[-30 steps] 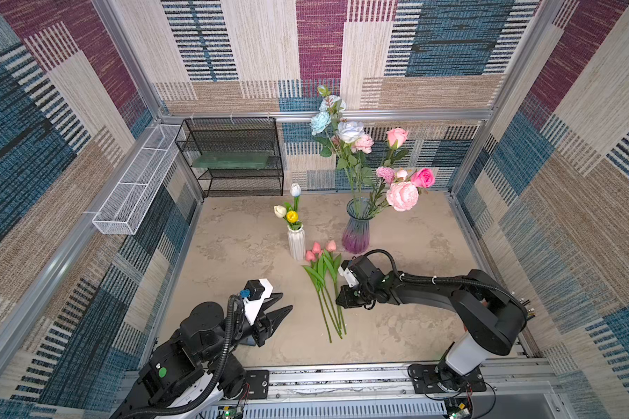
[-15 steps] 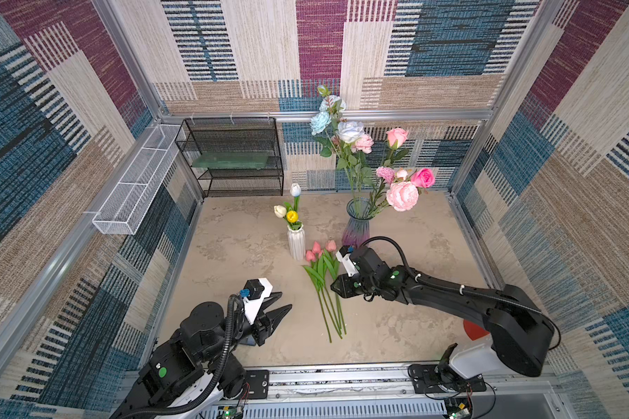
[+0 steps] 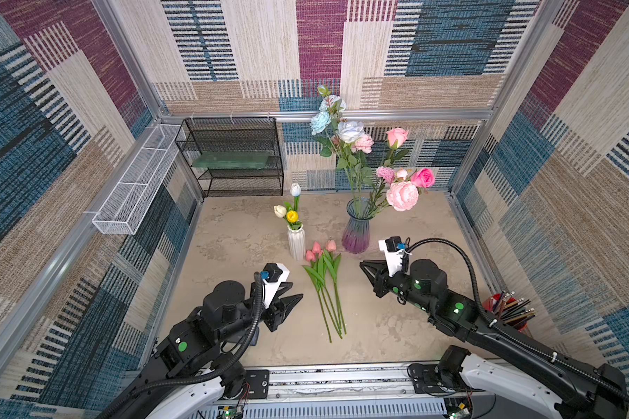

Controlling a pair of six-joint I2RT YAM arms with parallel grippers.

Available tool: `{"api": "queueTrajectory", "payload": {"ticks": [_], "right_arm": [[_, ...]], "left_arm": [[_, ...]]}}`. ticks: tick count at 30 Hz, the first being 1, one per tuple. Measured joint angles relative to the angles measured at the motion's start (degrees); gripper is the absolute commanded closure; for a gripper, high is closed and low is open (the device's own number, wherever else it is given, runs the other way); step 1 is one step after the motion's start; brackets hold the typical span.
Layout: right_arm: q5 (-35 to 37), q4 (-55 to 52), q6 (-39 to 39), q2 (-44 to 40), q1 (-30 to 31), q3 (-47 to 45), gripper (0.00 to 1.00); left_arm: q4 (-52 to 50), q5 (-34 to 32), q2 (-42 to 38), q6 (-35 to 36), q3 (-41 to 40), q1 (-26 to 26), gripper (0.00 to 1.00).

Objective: Pick out pink flowers from the vase
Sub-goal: Pick up the flower from the vase.

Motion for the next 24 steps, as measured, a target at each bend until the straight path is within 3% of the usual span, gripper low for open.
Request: {"api": "queueTrajectory", "payload": {"ticks": [7,13,24], "right_arm": [[2.14,2.03,-4.13,-2.54,-7.72,-0.94,0.85],[2.47,4.07,-6.32,-6.1,-10.93,-4.13,0.85],[-5.11,5.4,-9.55,-13.16,-16.13,-4.52,0.84]], "left_arm": [[7.87,2.78,19.37,3.45,11.41,-0.02,0.52],[20.81,5.6,35.41,6.88,19.54,-0.02,0.52],[42.73,15.04,59.8,21.9,33.22,0.61,0.5]]}}
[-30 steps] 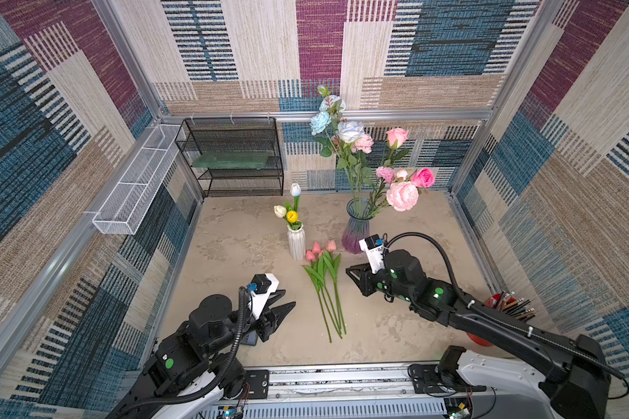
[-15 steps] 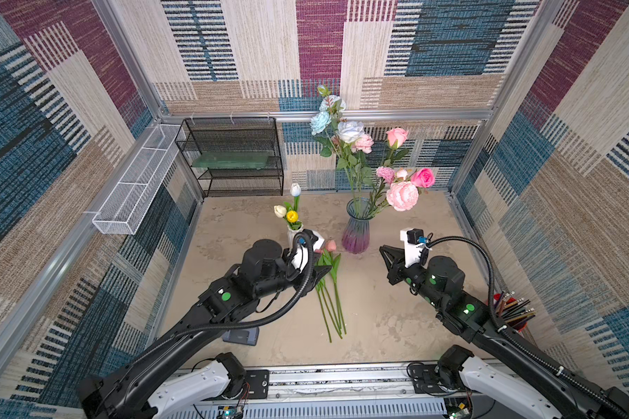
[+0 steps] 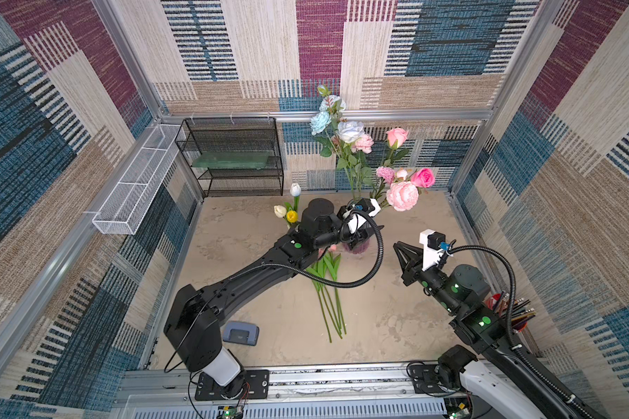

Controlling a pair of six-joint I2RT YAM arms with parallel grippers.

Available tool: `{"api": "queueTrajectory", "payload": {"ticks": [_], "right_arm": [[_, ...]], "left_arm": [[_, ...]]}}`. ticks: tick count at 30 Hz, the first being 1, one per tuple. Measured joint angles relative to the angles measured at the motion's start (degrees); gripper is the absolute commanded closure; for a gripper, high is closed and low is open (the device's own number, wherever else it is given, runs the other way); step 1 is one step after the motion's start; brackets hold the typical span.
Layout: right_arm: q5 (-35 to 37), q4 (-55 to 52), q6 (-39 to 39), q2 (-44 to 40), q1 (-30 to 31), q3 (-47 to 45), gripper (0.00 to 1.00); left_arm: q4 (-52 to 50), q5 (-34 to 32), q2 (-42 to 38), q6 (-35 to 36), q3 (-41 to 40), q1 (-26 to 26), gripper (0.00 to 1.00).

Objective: Pick out pink flowers from the vase
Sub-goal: Pick up the flower from the vase.

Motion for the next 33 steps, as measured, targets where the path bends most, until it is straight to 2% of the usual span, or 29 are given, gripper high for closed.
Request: {"api": "queueTrajectory", "payload": {"ticks": [8,14,16,20,25,27,33], "right_arm": [[-4.46,-0.02,-0.35,-3.67,-1.81,0.07,0.84],[-5.42,-0.72,-0.35,-5.75,-2.34,0.07,0.84],[-5.46,-0.87,-0.35,-6.16,-2.51,0.04,0.84],[-5.86,-1.42,-0.35,-6.69,-2.78,-0.42,0.84],[-5.86,-2.32,-0.35,-7.85,-3.19,-0.92,0.84],[-5.88,-2.58,-0.33,-8.15,-3.43,-1.03,0.84],[-5.88,-3.02,-0.33,-8.37,-3.76,-1.05,0.84]], "left_arm": [[11.43,0.94,8.85,0.98,2.82,2.12,0.53],[14.99,0.98,12.68,-0.24,6.34,2.38,0.57],[15.47,1.07,13.7,-0.59,7.69,2.4,0.63],[15.98,1.16,15.39,-1.44,9.6,2.4,0.81],[15.98,1.14,16.52,-1.97,10.91,2.4,0.97],[16.0,1.14,16.65,-1.99,11.06,2.45,1.0],[15.93,0.96,16.33,-2.32,10.97,2.64,1.0]]}}
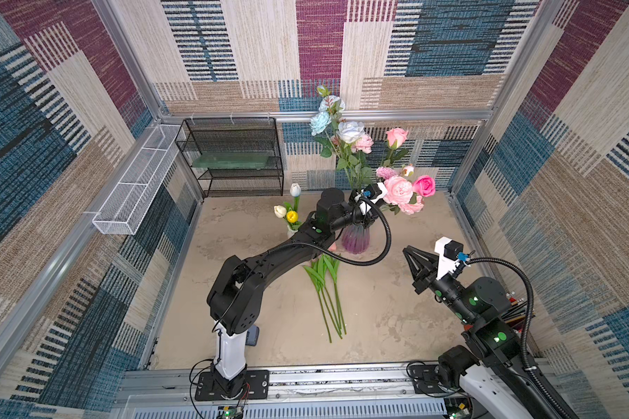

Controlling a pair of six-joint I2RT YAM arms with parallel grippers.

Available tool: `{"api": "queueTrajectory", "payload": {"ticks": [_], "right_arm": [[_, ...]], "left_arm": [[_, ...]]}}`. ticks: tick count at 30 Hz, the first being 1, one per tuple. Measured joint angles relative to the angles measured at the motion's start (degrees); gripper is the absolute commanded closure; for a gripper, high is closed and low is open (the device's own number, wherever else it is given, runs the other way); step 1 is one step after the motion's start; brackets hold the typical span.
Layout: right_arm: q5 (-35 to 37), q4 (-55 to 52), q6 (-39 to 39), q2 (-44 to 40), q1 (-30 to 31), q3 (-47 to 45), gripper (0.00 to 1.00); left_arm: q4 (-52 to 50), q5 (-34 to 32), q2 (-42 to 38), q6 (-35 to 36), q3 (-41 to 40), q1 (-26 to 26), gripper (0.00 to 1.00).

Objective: Pick out pink flowers from the vase
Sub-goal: Pick up the flower from the vase, then adjust the flower in the vase.

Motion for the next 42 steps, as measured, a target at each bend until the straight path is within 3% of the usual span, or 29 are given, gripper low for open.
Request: {"api": "queueTrajectory", "payload": {"ticks": [18,26,42], "right_arm": [[0.0,-0.87,0.7,-0.79,-0.15,0.0,0.84],[0.07,-0.72,1.36,1.36,-0.26,0.02,0.84],[0.0,2.01,1.77,7.78,-0.76,2.6,0.74]], "left_arm": [[-0.9,-0.04,-4.57,-3.87,3.39,0.79,1.0],[2.54,-1.4,-5.22,-14.86,0.31,5.01,1.0],[5.88,3.28,-8.52,-26.77,4.81,6.88,1.0]]}}
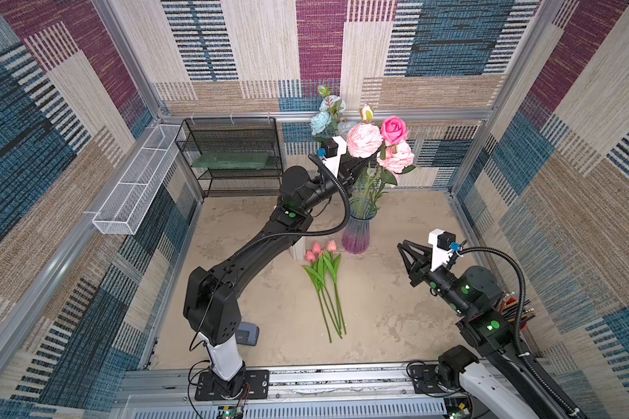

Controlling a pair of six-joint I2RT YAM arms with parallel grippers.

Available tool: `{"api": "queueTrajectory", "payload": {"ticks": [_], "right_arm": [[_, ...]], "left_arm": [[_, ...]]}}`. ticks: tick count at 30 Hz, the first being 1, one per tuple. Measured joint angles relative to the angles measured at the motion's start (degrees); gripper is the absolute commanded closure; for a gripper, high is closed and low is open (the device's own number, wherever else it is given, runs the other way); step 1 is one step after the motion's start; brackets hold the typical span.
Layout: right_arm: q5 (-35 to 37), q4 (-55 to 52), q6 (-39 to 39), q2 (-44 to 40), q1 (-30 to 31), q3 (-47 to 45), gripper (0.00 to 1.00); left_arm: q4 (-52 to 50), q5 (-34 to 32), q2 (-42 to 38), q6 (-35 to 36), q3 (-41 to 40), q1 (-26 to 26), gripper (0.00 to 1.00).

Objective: Pick out pink flowers from the vase
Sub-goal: Adjust the flower in the vase.

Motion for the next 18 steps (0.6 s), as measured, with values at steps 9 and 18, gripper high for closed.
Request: {"api": "queueTrajectory", "payload": {"ticks": [9,18], "right_arm": [[-5.09,9.64,1.99,19.58,-6.34,6.93,0.61],[-10.6,18.1,4.04,37.46,-6.62,18.97,0.55]], "left_arm": [[-4.0,3.1,-0.04,-4.09,0.24,1.44,1.0],[-3.69,7.61,0.31,-8.22,-0.17,2.6,1.0]]}}
